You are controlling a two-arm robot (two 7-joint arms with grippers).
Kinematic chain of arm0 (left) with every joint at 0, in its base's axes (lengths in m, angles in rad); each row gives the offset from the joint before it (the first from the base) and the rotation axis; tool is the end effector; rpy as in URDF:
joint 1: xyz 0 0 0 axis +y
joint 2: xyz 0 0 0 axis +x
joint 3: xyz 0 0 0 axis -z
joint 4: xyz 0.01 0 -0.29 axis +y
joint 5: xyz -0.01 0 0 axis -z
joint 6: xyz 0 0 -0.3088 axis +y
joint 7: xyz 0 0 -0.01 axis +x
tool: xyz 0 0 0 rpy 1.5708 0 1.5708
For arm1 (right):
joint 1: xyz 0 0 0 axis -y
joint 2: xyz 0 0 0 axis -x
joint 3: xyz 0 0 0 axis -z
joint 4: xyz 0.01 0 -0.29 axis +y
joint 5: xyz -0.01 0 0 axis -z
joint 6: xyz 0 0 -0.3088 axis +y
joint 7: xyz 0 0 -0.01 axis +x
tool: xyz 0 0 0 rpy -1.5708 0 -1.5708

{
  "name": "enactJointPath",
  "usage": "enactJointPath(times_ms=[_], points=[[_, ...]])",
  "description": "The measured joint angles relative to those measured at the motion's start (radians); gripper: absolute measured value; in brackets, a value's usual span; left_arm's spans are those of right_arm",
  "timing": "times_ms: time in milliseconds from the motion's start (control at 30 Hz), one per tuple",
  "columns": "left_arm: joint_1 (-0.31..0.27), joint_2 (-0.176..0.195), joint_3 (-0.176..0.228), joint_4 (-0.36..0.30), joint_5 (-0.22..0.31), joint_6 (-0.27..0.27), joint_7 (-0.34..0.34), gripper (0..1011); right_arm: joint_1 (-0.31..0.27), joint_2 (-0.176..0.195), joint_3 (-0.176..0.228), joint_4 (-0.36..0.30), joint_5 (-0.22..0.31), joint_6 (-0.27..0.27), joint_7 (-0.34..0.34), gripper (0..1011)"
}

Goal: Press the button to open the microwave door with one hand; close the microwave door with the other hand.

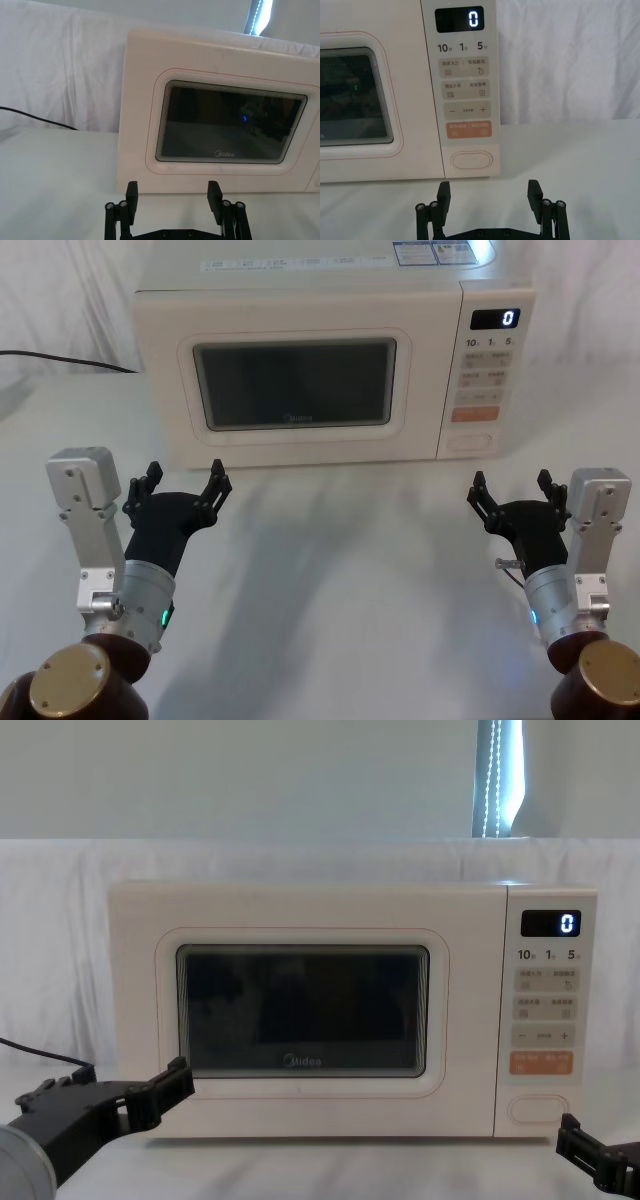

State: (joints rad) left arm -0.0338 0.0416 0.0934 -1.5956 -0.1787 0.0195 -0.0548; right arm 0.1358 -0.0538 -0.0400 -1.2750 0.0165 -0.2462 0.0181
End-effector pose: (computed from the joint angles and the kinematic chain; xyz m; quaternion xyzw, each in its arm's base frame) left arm 0.3372 -0.0185 -0.2821 -0.0590 0.0362 0.6490 0.7577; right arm 0.3620 0.0334 -0.3430 0.0539 -0.0078 -0.6847 0.7268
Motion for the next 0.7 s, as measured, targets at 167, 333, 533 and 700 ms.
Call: enactJointPath(times_ms=[167, 333, 533, 700], points=[[0.0, 0.0, 0.0, 0.0, 0.0, 0.0, 0.0, 1001, 0.0, 0.0, 0.0, 0.0, 0.0, 0.0, 0.0, 1000], [0.0, 0.0, 0.0, 0.0, 0.0, 0.0, 0.0, 1001, 0.0, 0.0, 0.0, 0.0, 0.0, 0.0, 0.0, 1000], [0.0, 0.0, 0.0, 0.0, 0.0, 0.0, 0.0, 1001, 0.0, 0.0, 0.0, 0.0, 0.0, 0.0, 0.0, 1000], [0.0, 0.0, 0.0, 0.0, 0.0, 0.0, 0.0, 1001, 0.0, 0.0, 0.0, 0.0, 0.0, 0.0, 0.0, 1000]])
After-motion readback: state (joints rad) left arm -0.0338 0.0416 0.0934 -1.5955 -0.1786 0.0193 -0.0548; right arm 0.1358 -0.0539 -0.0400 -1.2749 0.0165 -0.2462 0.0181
